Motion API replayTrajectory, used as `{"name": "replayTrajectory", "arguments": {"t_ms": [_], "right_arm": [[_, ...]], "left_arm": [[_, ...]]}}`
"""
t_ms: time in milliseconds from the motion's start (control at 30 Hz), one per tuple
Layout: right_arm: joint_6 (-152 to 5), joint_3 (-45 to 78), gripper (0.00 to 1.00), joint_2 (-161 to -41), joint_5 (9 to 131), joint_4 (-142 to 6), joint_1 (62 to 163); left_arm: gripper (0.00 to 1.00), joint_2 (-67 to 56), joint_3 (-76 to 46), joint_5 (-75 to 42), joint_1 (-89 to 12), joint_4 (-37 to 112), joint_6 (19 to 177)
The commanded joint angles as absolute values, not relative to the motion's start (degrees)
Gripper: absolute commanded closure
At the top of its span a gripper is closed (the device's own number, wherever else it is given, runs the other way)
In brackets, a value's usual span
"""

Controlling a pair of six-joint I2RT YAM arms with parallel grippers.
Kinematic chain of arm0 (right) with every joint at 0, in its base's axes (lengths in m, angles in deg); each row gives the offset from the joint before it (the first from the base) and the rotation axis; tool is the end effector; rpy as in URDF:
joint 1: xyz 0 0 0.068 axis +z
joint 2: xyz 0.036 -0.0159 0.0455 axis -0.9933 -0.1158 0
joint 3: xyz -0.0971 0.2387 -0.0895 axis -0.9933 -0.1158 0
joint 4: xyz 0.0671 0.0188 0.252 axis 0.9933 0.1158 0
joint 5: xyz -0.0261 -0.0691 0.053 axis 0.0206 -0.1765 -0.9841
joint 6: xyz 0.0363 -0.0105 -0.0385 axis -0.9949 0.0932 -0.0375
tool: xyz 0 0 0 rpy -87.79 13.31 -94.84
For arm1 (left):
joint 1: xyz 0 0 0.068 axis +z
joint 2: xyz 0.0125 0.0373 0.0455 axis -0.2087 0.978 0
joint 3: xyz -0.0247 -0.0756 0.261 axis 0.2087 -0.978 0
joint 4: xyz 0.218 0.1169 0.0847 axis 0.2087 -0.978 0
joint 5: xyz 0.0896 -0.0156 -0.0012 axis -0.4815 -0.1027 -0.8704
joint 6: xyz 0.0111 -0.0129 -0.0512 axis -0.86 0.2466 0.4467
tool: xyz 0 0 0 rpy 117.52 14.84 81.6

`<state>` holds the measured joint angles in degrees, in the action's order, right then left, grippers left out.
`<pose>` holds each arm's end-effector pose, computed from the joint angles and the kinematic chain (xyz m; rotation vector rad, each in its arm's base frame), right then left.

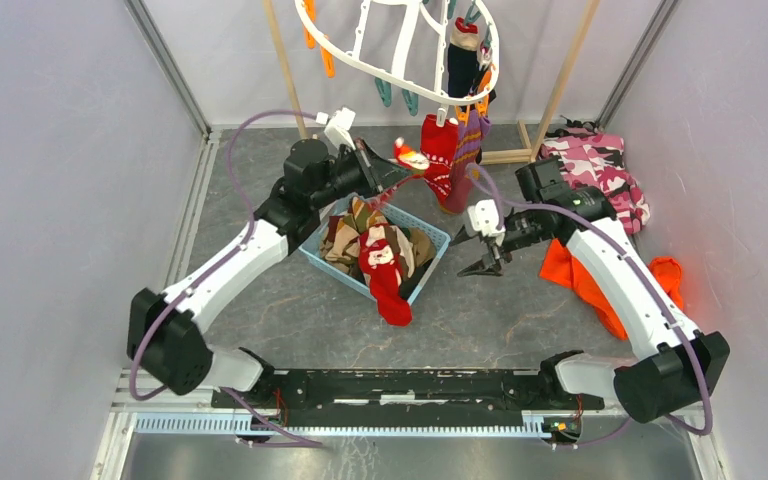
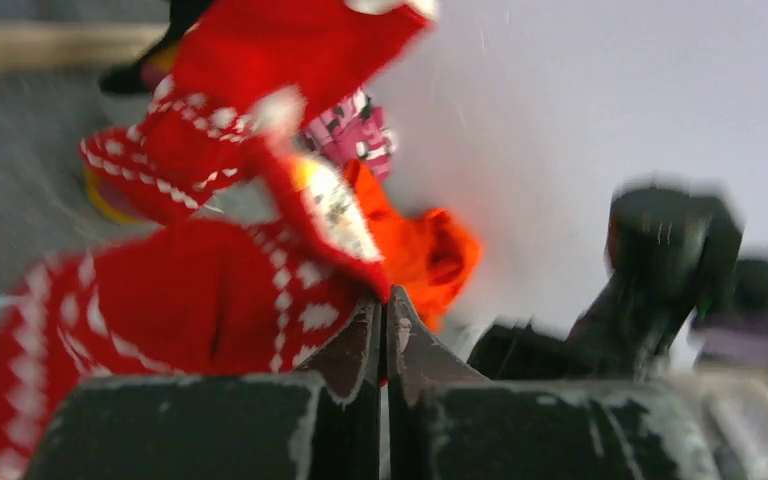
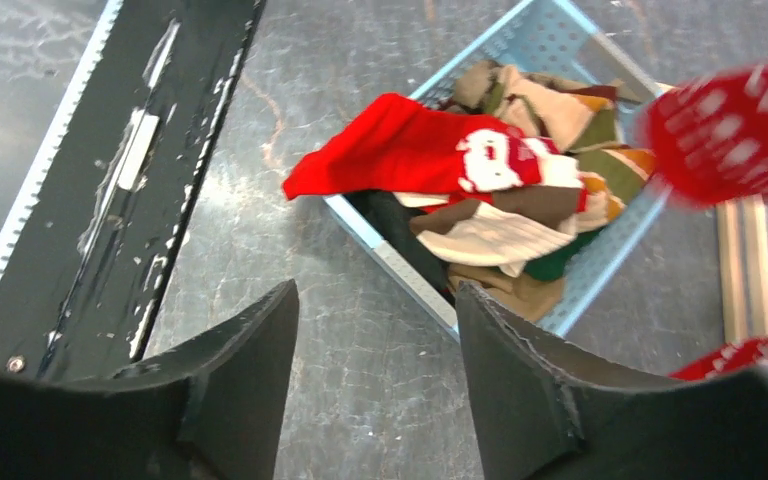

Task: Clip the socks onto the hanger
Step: Pick up the sock from the bin.

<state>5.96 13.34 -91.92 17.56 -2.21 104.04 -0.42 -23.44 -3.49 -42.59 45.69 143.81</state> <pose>0.1956 0.1070 0.3414 -1.7569 1.2929 0.9292 0.2831 -0.1821 0.3465 -0.1246 1.9037 -1.4120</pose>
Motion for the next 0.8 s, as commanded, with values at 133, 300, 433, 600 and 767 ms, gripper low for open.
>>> {"name": "replayTrajectory", "arguments": {"t_ms": [133, 300, 433, 600, 767], "right_arm": [[-9.0, 10.4, 0.29, -89.9, 3.8, -14.4, 92.9], [-25.9, 4.9, 0.28, -88.0, 3.0, -28.7, 92.3], [-35.0, 1.6, 0.26, -86.7, 0.6, -36.2, 92.4], [-44.5, -3.0, 0.24, -85.5, -2.4, -44.6, 93.4], [-46.6, -4.3, 0.21, -85.5, -2.1, -46.3, 96.0]], "left_arm": [[0.98, -12.9, -23.5, -0.6, -55.0, 31.6, 75.1], [0.98, -19.3, -30.0, 4.8, -59.5, 34.3, 55.0], [0.98, -19.3, -30.0, 5.0, -60.0, 37.0, 54.6], [0.98, -18.1, -30.0, 4.9, -61.6, 38.4, 54.5], [0.98, -17.4, -30.5, 3.2, -63.1, 39.8, 54.6]]}}
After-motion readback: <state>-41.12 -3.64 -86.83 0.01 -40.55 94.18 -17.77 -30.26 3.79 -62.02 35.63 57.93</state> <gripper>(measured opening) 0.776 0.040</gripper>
